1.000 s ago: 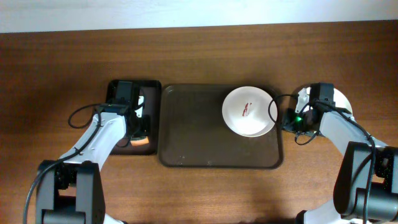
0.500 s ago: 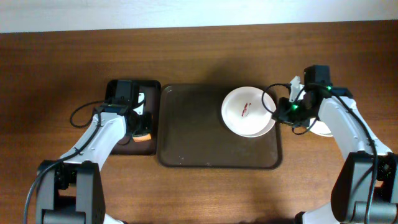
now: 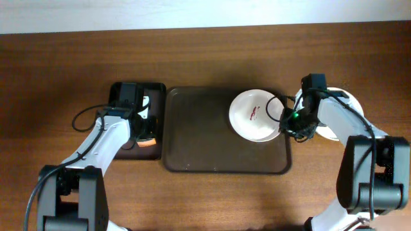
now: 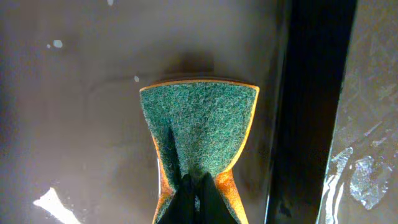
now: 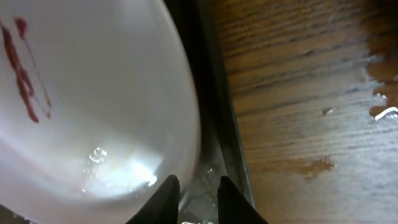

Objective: Clean dirty plates on tray and stack at the side
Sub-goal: 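Grip the rim of the last plate with the right gripper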

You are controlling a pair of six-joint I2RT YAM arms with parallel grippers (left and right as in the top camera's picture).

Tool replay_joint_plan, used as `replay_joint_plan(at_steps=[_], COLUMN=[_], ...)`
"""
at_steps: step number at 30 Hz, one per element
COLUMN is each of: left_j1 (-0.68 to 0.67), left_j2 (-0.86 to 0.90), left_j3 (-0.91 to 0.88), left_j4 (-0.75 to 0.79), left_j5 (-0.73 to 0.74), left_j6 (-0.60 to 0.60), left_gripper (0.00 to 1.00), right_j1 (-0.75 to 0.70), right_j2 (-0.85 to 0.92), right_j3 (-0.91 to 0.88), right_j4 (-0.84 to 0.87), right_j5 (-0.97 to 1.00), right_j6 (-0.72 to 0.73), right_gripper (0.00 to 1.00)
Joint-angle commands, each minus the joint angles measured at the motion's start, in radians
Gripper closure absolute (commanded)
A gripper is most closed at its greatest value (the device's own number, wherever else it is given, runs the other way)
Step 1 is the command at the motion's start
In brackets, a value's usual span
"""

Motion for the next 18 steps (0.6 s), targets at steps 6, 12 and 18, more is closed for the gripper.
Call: replay_joint_plan(at_steps=[6, 12, 18], left_j1=[0.007, 0.007, 0.007], left_j2=[0.007, 0.007, -0.054], left_j3=[0.014, 0.014, 0.071], left_j4=[0.000, 0.000, 0.023], left_j5=[0.015, 0.015, 0.014], left_j6=[-0.010, -0.010, -0.008], left_gripper=[1.00, 1.00, 1.00], right_j1=[0.057, 0.235, 0.313], right_j2=[0.023, 0.023, 0.024], right_j3=[-0.011, -0.011, -0.011], right_j4=[0.082, 0.142, 0.172], right_j5=[-0.078, -0.077, -0.059], right_j6=[0.007, 0.075, 0.091], right_gripper=[0.96, 0.96, 0.96])
